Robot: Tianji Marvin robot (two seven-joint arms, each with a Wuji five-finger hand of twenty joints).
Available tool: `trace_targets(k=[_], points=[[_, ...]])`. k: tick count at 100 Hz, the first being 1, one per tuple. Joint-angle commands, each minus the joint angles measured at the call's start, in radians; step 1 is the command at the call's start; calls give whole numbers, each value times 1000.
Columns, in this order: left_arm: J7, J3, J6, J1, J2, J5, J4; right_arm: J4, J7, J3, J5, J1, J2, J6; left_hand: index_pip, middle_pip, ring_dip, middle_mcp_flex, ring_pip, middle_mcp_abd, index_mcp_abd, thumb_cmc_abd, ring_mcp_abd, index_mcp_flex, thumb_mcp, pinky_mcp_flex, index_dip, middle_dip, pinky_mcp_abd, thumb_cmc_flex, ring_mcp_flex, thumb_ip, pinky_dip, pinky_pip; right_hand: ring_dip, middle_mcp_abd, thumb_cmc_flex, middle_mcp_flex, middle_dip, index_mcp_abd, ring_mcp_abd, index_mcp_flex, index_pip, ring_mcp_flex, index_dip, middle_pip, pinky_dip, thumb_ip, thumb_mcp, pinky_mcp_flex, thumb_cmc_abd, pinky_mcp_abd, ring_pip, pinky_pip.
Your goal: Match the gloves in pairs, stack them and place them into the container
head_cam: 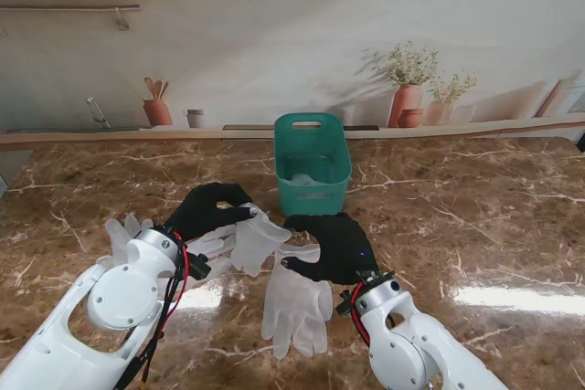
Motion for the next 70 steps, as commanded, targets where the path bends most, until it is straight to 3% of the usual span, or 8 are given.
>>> trace_targets(k=[1, 12, 15, 17, 20, 23, 57, 70], points=[[-15, -4, -11, 2, 13, -18, -10, -7, -22, 9, -13, -11, 13, 3, -8, -3, 4, 4, 25, 10, -17, 61, 17, -1, -15, -25, 35, -7, -10, 36, 9, 10, 19, -31, 10, -31, 102, 15, 18, -27, -18, 9, -15, 27, 1, -13, 26, 48, -30, 3, 33, -8, -20, 18], [-57, -15, -28, 0, 21, -39, -19, -3, -67, 24, -58, -5, 13, 11, -44, -1, -2, -3, 16, 13, -11, 96, 15, 0, -56, -27, 92, -20, -13, 56, 3, 19, 42, -45, -8, -38, 345, -13, 8, -26, -29, -18, -25, 18, -12, -17, 18, 25, -150, 2, 77, -16, -35, 6], [-73, -18, -32, -1, 24, -49, -22, 1, -74, 23, -69, 0, 14, 16, -48, -1, -3, -4, 14, 11, -9, 105, 15, -2, -62, -28, 99, -23, -15, 57, -1, 21, 43, -50, -15, -37, 350, -30, 0, -19, -30, -33, -35, 9, -21, -20, 14, 109, -124, -5, 76, -14, -41, -3], [-83, -19, -34, -1, 26, -57, -24, 3, -78, 22, -76, 4, 15, 19, -48, 0, -4, -6, 13, 14, -5, 110, 14, -5, -63, -29, 103, -25, -16, 58, -3, 21, 43, -53, -20, -34, 283, -48, -8, -12, -30, -49, -43, -2, -28, -23, 13, 144, 44, -12, 59, -13, -46, -10], [-97, -20, -34, -2, 28, -70, -27, 10, -86, 19, -85, 12, 15, 22, -45, 2, -4, -4, 12, 15, 1, 113, 15, -5, -64, -30, 108, -26, -18, 62, -4, 22, 43, -56, -27, -28, 128, -87, -18, 5, -32, -83, -60, -23, -39, -25, 11, -11, 403, -23, -19, -14, -51, -21], [-113, -21, -35, -4, 31, -82, -28, 19, -99, 13, -90, 22, 15, 23, -45, 3, -4, -4, 11, 16, 4, 117, 18, -5, -65, -31, 112, -27, -18, 62, -4, 23, 43, -59, -29, -26, 97, -111, -21, 14, -32, -106, -72, -36, -45, -25, 10, -49, 444, -29, -52, -16, -53, -27], [-259, -12, -33, -37, 60, -151, -15, 150, -324, -90, -141, 135, 1, -42, -71, 31, -7, -24, 0, 28, 35, 180, 17, -25, -158, -30, 195, -68, -24, 112, -12, 49, 81, -120, -54, -11, -56, -418, -64, 42, -60, -341, -199, -220, -112, -3, -7, -148, 278, -118, -225, -33, -59, -96], [-259, 7, -11, -57, 57, -163, -1, 195, -424, -112, -196, 170, 12, -196, -67, 37, -4, -20, 4, 37, 53, 182, 19, -22, -160, -29, 197, -72, -22, 114, -8, 47, 88, -113, -83, -23, 3, -556, -95, -144, -86, -360, -262, -383, -106, 17, -18, -145, 303, -215, -265, -59, -63, -191]])
